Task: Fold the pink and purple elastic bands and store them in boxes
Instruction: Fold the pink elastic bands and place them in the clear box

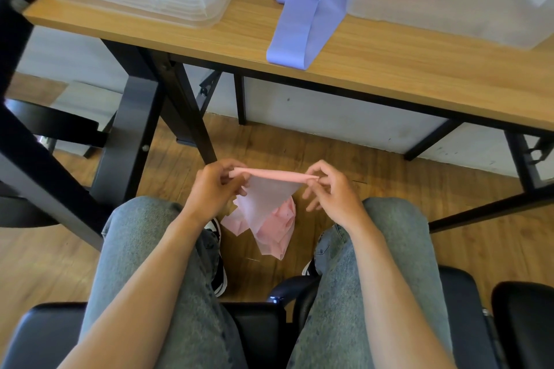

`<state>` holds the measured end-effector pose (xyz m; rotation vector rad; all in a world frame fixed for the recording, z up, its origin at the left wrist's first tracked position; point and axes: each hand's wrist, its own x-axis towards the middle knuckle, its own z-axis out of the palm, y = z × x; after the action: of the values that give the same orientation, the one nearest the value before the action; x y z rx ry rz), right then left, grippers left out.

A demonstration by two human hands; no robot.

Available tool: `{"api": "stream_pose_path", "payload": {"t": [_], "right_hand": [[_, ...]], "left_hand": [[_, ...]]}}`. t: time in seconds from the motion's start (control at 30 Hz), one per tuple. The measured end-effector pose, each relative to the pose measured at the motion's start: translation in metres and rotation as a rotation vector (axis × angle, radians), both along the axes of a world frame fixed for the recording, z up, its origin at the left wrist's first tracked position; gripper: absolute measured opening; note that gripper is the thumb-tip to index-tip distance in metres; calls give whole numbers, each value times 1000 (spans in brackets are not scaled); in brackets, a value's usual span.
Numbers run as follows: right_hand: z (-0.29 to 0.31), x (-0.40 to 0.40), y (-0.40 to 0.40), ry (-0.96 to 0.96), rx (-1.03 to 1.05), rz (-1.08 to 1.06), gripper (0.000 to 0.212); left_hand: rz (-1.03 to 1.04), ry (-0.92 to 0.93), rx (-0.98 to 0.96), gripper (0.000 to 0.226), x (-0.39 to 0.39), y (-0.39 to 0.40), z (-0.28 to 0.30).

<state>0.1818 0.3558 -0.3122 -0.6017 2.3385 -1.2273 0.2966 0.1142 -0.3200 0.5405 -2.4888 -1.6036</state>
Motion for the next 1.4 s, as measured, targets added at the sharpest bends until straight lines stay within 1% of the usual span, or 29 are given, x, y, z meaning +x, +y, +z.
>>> {"api": "stream_pose_path", "payload": {"t": [0.07,0.13,0.23,0.33,0.43,0.47,0.57,0.6,0.67,0.73,0.8,0.83,1.0,1.1,1.17,1.23,1.3,1.33,1.4], "right_hand": [[2,2,-1,-35,-69,6,9],[2,0,-2,-84,-151,-38,11],[5,-4,-1,-199,-290,-91,11],[9,-4,0,-280,-369,-114,12],[4,-5,0,-228,-320,-116,14],[3,-6,1,-217,-304,-109,17],[-2,-9,5,-228,-233,-78,42],[-3,-9,6,-221,-204,-63,44],[-7,-10,6,-150,-148,-37,35],[-10,-8,3,-48,-95,-33,25],[-8,-7,1,26,-69,-43,21],[-7,-6,0,51,-69,-54,21],[-3,-3,1,137,-57,-80,20],[-2,-2,1,171,-10,-47,18],[-3,-2,0,182,32,-26,15],[-3,-1,-1,155,21,-33,14],[-3,-2,-2,97,-64,-84,16],[-3,-3,-2,58,-109,-110,17],[-1,-5,-2,-48,-191,-134,17]], "left_hand": [[17,-29,159,14,-1,0,3],[39,-40,339,18,-3,-1,6],[104,-28,506,22,-5,-3,9],[122,-17,487,24,-4,-5,7],[82,-17,483,19,-3,-6,5],[78,-14,493,22,-3,-6,5],[73,9,529,34,-4,-8,6],[65,13,518,36,-4,-8,6],[48,5,441,35,-2,-10,2],[22,-6,282,32,-1,-12,-2],[-3,-5,106,30,0,-13,-6],[-5,-4,50,28,0,-13,-7],[-3,-23,-55,26,-1,-9,-10],[-72,-32,-281,25,-1,-7,-12],[-113,-6,-375,20,-1,-6,-11],[-103,17,-401,19,-1,-6,-8],[-56,25,-346,18,0,-3,-4],[-21,25,-262,18,0,-1,-3],[41,22,-24,17,-1,1,1]]}}
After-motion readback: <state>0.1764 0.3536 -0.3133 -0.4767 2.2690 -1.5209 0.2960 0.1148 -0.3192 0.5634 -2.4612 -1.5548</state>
